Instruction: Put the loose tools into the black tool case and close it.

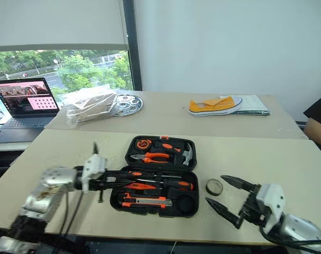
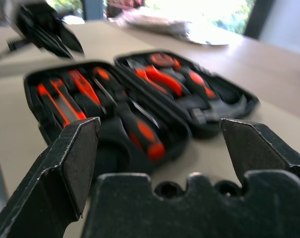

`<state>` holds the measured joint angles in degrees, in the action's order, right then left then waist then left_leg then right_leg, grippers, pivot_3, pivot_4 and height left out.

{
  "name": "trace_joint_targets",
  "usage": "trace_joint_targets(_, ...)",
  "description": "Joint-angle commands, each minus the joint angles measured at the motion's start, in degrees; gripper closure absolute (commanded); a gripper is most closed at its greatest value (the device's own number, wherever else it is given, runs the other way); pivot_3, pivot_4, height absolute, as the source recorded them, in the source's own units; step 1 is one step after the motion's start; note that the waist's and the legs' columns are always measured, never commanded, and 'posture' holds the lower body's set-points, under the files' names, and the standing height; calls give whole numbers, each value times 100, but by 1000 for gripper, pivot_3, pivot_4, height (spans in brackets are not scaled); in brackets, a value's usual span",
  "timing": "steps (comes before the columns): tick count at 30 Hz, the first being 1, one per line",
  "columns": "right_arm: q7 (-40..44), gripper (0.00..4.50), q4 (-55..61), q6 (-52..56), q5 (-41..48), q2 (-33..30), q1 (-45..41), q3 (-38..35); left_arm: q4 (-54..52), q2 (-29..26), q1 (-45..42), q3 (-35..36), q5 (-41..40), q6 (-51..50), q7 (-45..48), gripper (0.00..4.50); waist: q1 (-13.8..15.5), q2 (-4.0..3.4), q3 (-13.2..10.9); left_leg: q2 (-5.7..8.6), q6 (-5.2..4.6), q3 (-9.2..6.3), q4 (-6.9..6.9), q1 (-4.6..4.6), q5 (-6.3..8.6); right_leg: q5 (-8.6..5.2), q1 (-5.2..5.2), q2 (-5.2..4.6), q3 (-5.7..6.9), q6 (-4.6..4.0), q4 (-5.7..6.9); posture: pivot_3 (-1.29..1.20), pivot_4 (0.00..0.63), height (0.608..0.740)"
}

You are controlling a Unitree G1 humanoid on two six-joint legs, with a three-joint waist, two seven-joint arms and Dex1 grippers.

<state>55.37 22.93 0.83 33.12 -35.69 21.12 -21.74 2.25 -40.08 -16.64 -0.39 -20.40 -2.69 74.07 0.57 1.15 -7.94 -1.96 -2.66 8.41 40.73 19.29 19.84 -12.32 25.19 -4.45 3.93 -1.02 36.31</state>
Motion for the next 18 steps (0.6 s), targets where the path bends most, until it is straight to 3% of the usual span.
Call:
trace_joint_targets(1,196,0,-125,-487,-254,-16,588,-594,137,-404,527,670,-470,197,495,1839,4,0,0,0,-1,0,0,0,1,0,-2,1,2,2,-6,0,150,740)
trace_joint_targets(5,260,0,-378,-768,-466,14,945,-802,374,-638,896,990,-604,500,827,484,14,-1,-3,-2,-3,1,-1,1,5,-3,-5,-2,3,8,-18,0,150,740)
trace_joint_targets(7,327,0,-414,-787,-565,-105,974,-787,404,-656,972,1096,-645,666,940,53,16,-3,-4,-1,-6,2,1,1,6,-1,-6,-8,2,11,-22,0,150,740)
trace_joint_targets(12,378,0,-282,-97,-916,-940,200,-237,78,-643,1043,994,-855,572,1244,53,-29,-5,-12,0,-16,10,3,0,13,9,-6,-53,-11,23,-23,0,150,740)
trace_joint_targets(18,730,0,-899,408,-1780,-1699,-1806,1399,-65,-524,958,813,-834,510,1221,53,-54,-11,-18,1,-7,5,4,4,-1,35,1,-42,-6,0,-21,0,150,740)
